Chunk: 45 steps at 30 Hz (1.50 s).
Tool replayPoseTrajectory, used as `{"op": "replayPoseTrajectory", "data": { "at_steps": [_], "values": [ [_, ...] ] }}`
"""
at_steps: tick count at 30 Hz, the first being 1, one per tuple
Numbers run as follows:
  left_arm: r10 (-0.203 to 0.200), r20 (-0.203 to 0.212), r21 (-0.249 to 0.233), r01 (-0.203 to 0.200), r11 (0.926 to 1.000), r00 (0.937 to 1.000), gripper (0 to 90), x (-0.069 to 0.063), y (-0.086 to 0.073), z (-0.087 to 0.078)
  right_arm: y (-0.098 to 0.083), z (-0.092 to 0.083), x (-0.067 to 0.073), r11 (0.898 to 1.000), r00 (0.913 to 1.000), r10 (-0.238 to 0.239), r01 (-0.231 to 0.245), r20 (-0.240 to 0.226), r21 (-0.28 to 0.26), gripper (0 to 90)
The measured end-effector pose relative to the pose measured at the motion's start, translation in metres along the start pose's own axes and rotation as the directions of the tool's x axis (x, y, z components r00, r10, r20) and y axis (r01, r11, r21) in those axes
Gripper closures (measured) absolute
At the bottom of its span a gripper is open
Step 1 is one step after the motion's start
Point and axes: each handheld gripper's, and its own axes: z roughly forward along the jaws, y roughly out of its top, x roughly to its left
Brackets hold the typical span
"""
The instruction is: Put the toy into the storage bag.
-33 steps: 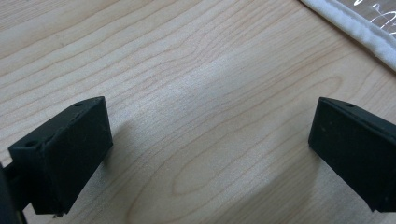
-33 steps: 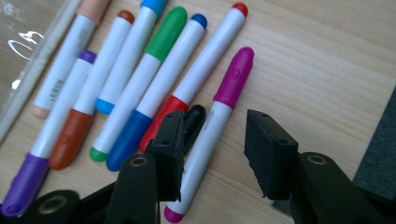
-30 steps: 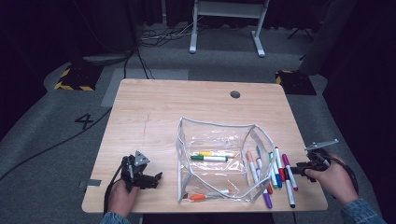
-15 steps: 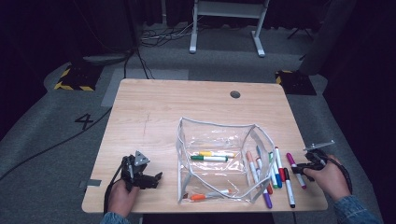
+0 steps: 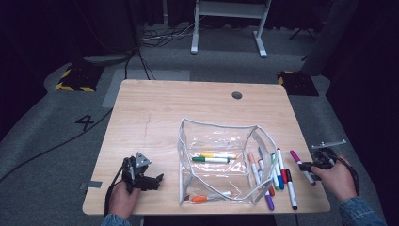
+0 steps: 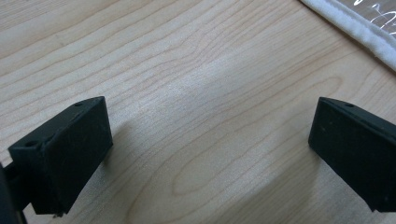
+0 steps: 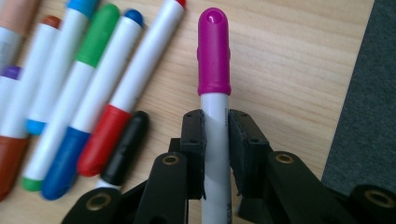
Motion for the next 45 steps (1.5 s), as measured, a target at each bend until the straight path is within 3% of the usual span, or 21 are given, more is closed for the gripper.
{"op": "replayPoseTrajectory", "data": {
  "at_steps": [6,13,25,30,37,45],
  "values": [
    [0.0,0.0,0.0,0.0,1.0,1.0,0.0,0.0,0.0,0.0,0.007,-0.028,0.01,0.997,0.9986,-0.029,0.026,-0.045,-0.069,77.0],
    [0.001,-0.001,0.002,-0.001,1.0,1.0,0.0,0.0,0.0,0.0,0.018,-0.067,0.026,0.984,0.9913,-0.091,0.075,-0.095,-0.162,76.9],
    [-0.003,-0.001,0.001,0.003,1.0,1.0,0.0,-0.001,-0.001,0.0,0.033,-0.111,0.055,0.96,0.9731,-0.184,0.148,-0.139,-0.238,77.0],
    [-0.003,0.0,0.001,0.003,1.0,1.0,0.0,-0.001,-0.001,0.0,0.041,-0.125,0.076,0.946,0.956,-0.245,0.199,-0.161,-0.256,76.9],
    [-0.002,-0.001,0.001,0.002,1.0,1.0,0.0,-0.001,-0.001,0.0,0.057,-0.138,0.108,0.918,0.9246,-0.338,0.282,-0.176,-0.277,77.0],
    [-0.003,-0.001,0.001,0.003,1.0,1.0,0.0,-0.001,-0.001,0.0,0.078,-0.149,0.147,0.881,0.876,-0.437,0.37,-0.205,-0.296,77.0]
  ]
}}
